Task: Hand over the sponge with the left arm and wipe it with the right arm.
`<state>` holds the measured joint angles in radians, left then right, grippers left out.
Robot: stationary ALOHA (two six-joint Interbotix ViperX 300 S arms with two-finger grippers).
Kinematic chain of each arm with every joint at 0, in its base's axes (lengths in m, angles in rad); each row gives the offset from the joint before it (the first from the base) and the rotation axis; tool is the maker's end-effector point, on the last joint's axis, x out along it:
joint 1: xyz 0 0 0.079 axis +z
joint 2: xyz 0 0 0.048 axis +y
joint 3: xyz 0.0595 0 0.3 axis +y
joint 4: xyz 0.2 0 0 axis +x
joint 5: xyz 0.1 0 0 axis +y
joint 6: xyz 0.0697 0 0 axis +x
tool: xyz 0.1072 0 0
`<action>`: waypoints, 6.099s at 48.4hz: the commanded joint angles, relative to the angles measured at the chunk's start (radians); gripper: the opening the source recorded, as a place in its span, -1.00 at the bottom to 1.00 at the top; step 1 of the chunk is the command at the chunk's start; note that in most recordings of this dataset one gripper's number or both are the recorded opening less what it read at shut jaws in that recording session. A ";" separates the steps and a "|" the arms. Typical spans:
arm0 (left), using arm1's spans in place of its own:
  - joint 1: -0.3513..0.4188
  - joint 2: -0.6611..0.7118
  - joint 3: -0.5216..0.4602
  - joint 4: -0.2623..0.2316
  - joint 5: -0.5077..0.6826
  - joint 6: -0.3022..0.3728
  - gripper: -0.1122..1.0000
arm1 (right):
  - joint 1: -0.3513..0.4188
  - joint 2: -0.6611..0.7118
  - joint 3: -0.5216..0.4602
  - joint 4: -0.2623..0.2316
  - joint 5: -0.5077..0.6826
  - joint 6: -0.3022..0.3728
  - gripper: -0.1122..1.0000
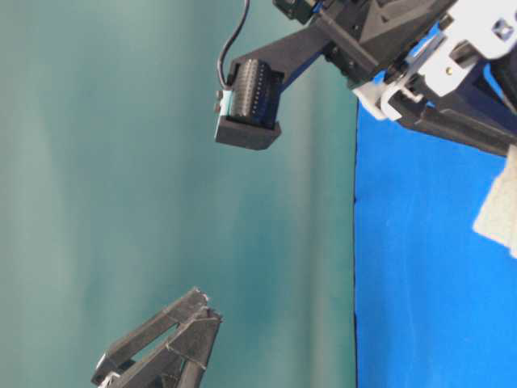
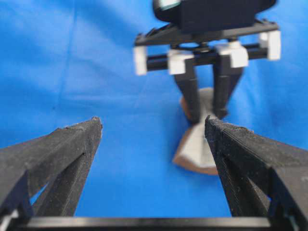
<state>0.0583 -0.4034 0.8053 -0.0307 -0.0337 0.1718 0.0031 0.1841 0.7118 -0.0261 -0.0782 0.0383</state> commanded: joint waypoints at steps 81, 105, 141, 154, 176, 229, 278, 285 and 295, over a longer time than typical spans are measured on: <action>0.000 -0.011 -0.006 -0.002 -0.006 -0.008 0.83 | 0.069 -0.043 -0.037 -0.109 0.037 0.104 -0.31; 0.000 -0.011 -0.006 0.000 -0.005 -0.008 0.83 | -0.172 -0.041 -0.011 -0.196 0.031 0.091 -0.31; -0.002 -0.011 -0.006 -0.002 -0.005 0.002 0.83 | -0.163 -0.043 -0.012 -0.222 0.000 0.107 -0.31; 0.000 -0.011 -0.006 -0.002 -0.005 0.003 0.83 | -0.153 -0.043 -0.018 -0.219 0.003 0.117 0.10; -0.002 -0.011 -0.006 0.000 -0.005 0.011 0.83 | -0.135 -0.109 -0.025 -0.198 0.023 0.117 0.54; 0.000 -0.011 -0.006 -0.002 -0.003 0.002 0.83 | -0.106 -0.472 0.021 -0.178 0.121 0.121 0.53; -0.002 -0.574 0.273 0.000 0.110 -0.012 0.83 | -0.083 -1.233 0.400 -0.152 0.232 0.121 0.52; 0.000 -0.670 0.348 -0.002 0.112 -0.029 0.83 | -0.083 -1.321 0.469 -0.132 0.250 0.121 0.52; 0.000 -0.799 0.440 -0.002 0.144 -0.077 0.83 | -0.081 -1.390 0.543 -0.094 0.278 0.121 0.50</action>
<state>0.0583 -1.1735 1.2364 -0.0307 0.0982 0.1043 -0.0798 -1.1950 1.2471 -0.1335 0.2025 0.1595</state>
